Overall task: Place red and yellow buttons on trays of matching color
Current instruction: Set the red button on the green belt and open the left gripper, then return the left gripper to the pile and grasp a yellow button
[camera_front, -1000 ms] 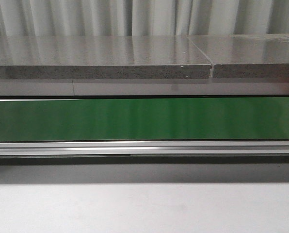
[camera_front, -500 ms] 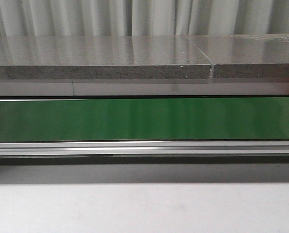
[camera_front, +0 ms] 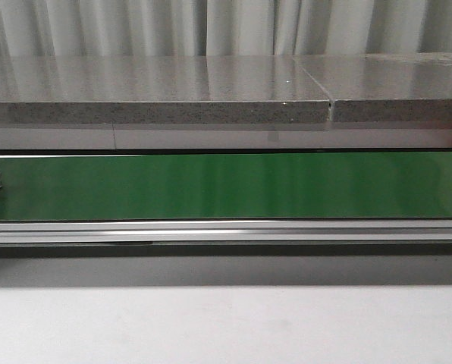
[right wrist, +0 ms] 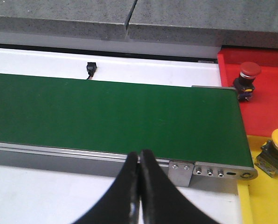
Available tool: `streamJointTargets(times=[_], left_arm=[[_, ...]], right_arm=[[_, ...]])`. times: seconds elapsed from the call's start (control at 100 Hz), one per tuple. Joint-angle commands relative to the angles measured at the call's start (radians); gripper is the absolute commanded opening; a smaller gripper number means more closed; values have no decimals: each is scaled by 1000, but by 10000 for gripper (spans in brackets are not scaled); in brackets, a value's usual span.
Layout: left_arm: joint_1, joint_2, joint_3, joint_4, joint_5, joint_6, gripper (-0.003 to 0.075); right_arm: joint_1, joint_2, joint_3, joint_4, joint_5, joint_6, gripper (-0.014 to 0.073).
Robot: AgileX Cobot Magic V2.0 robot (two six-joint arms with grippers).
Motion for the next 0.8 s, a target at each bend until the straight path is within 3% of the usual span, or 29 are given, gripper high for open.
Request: streamJointTargets(times=[0.0, 0.22, 0.51, 0.61, 0.79], left_arm=[[3, -34, -32, -9, -35, -11, 553], [3, 4, -32, -12, -55, -11, 531], [3, 6, -32, -13, -67, -11, 178], [3, 2, -32, -13, -62, 3, 128], [3, -55, -27, -13, -27, 81, 114]], right_arm=[[-1, 7, -25, 6, -70, -6, -66], [-1, 7, -25, 6, -70, -6, -66], [-1, 7, -25, 6, -70, -6, -66], [-1, 7, -25, 6, -70, -6, -66], [-1, 7, -25, 6, -70, -6, -66]])
